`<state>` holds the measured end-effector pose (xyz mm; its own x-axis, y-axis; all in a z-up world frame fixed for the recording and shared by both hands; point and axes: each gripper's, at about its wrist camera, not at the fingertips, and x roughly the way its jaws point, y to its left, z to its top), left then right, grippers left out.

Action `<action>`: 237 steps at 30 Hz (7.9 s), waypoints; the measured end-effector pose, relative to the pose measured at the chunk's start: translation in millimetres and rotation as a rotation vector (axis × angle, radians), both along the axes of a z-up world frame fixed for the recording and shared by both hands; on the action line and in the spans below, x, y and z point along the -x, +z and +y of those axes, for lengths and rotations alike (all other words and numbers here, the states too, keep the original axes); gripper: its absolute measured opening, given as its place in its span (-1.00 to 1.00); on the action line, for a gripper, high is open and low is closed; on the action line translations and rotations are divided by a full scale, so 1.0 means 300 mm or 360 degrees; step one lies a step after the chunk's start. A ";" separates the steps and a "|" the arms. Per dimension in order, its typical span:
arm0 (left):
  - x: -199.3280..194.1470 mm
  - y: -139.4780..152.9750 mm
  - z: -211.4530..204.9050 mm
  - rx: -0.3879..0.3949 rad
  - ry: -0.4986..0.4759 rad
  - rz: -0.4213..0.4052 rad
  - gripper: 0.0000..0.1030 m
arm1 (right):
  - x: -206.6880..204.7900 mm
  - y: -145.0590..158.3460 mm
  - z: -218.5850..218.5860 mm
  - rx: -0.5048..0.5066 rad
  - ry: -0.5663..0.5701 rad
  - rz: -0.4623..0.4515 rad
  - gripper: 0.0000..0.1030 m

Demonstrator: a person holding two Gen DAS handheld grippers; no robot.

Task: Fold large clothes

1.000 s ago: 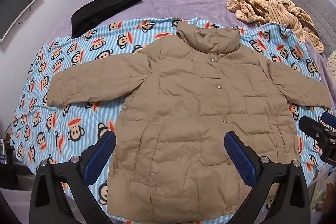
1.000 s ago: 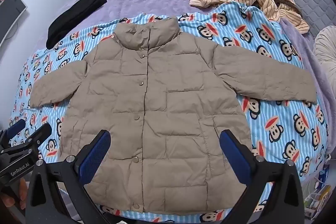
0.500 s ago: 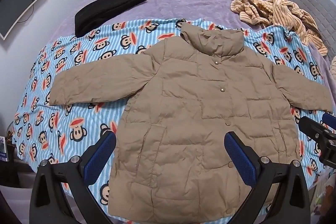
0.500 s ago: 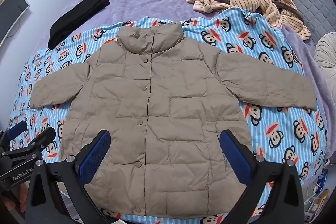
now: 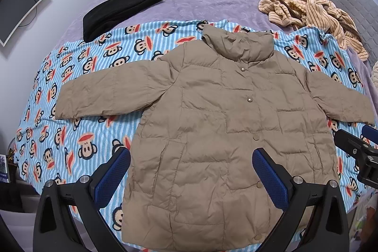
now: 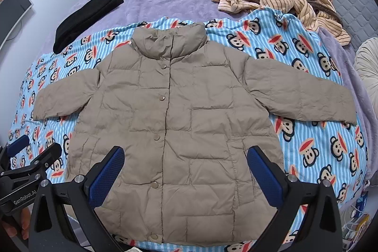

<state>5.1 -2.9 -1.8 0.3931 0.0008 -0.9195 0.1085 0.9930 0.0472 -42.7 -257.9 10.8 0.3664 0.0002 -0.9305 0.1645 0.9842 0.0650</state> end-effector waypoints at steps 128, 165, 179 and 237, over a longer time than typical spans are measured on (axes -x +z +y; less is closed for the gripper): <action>-0.231 -0.400 0.661 0.0390 0.0364 0.0190 1.00 | -0.171 -0.359 0.390 -0.0569 0.0047 0.0359 1.00; -0.658 -0.323 0.981 0.0677 0.0440 -0.0503 -0.80 | -0.691 -0.785 0.837 -0.0882 0.0207 0.0217 -0.80; -0.566 -0.225 -0.042 0.0715 -0.0564 -0.0446 -0.80 | -0.532 -0.660 0.392 -0.1031 -0.0053 0.0124 -0.82; -0.698 -0.594 0.268 0.0120 -0.0255 -0.0211 -0.59 | -0.397 -0.716 -0.011 -0.0711 -0.0544 -0.0029 -0.82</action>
